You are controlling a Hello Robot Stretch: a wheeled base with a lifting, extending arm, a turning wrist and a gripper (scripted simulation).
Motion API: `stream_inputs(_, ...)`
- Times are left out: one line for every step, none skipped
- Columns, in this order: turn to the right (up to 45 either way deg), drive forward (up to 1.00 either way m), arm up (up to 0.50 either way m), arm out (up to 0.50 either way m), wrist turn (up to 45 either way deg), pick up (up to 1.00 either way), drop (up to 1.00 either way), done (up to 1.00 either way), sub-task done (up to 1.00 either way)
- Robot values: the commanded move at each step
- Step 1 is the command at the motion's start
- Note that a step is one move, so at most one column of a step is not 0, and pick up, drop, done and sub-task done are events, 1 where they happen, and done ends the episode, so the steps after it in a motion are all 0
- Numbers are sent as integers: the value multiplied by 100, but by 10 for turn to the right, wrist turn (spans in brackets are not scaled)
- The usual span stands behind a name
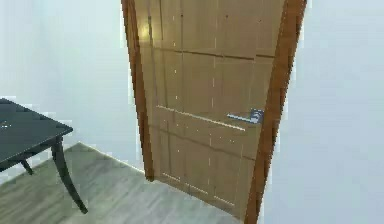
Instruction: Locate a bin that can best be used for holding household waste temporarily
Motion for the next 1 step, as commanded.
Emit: stream_inputs(-450, 0, 0, 0, 0, 0, 0, 0, 0)
